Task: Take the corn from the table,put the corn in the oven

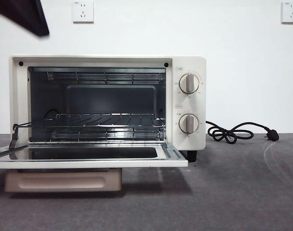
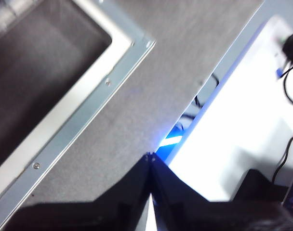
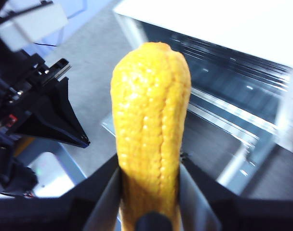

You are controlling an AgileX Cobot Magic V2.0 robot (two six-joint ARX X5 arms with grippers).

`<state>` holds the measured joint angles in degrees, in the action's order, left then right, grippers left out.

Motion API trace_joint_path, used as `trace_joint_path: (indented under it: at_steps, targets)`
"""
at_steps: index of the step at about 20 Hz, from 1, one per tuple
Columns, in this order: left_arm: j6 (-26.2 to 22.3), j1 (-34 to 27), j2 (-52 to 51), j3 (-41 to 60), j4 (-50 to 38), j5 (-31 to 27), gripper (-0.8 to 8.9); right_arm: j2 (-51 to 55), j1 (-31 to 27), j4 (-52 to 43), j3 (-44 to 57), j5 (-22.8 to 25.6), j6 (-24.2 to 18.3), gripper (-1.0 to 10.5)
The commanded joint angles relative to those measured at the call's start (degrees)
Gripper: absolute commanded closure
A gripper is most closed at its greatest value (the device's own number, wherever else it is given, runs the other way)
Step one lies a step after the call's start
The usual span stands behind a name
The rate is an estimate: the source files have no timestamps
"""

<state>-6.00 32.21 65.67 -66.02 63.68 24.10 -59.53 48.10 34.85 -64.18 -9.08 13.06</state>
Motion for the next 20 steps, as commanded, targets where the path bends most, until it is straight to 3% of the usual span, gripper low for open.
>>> trace_joint_path:
  at_steps: [1, 4, 11, 15, 20]
  targets:
    - [1.2, 0.1, -4.4, 0.2, -0.5, -0.5, 8.19, -1.8, 1.8, -2.9, -0.2, -0.4, 0.0, 9.6]
    - [2.1, 0.0, -9.5, 0.2, -1.1, -3.8, 8.19, -4.5, 4.3, -6.7, -0.2, -0.4, -0.8, 9.6]
    - [5.7, 0.0, -19.8, 0.2, -3.4, -20.5, 8.19, -13.4, 9.4, -15.4, -0.2, 1.4, -3.9, 9.6]
    - [6.0, 0.0, -23.9, 0.2, -3.6, -27.0, 8.19, -18.8, 11.4, -19.0, -0.2, 6.2, -7.8, 9.6]
    - [6.0, 0.0, -27.1, 0.2, -3.5, -29.1, 8.19, -25.6, 12.2, -25.1, -0.2, 14.5, -16.4, 9.6]
